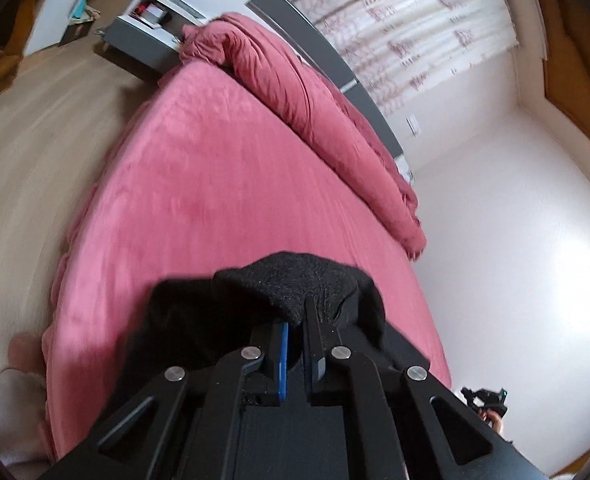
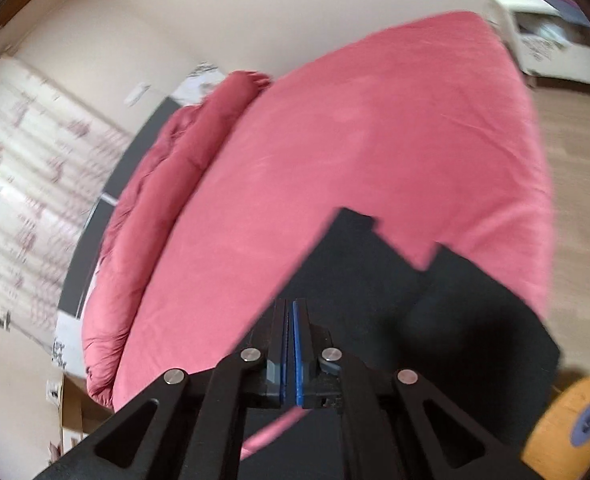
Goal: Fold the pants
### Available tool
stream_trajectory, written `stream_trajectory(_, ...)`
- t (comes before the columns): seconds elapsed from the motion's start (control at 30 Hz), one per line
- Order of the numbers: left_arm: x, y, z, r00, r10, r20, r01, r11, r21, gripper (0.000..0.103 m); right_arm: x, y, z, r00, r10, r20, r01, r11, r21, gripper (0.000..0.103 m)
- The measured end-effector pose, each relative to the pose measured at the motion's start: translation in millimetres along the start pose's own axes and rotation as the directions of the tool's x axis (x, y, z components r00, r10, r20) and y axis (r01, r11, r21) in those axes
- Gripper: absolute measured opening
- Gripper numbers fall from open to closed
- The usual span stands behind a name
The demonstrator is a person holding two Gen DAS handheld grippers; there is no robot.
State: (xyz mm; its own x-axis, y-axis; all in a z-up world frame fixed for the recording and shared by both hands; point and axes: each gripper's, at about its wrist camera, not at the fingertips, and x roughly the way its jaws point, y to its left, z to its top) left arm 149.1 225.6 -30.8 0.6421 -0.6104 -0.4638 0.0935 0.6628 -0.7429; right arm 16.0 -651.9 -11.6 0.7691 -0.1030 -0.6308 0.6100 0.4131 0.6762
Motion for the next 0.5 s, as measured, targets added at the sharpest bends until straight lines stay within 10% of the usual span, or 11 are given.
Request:
stream_trajectory(0.07, 2.5, -1.0, -13.8, 1.000, 0.003, -0.022, -0.003, 1.000, 0.016, 0.006, 5.9, -12.8, -9.6, 0.998, -0.005, -0.060, 0.006, 1.000, 0.012, 0.007)
stream_trajectory(0.2, 6.0, -0.1, -28.2, 1.000, 0.021, -0.023, -0.020, 1.000, 0.010, 0.009, 26.5, -20.4, -25.8, 0.991, -0.004, -0.133, 0.007, 1.000, 0.021, 0.046)
stream_trajectory(0.5, 22.8, 17.4, -15.5, 0.998, 0.062, 0.006, -0.061, 0.990, -0.124, 0.035, 97.1, -12.8, -34.1, 0.972, 0.073, -0.221, -0.052, 0.994, 0.100, 0.048)
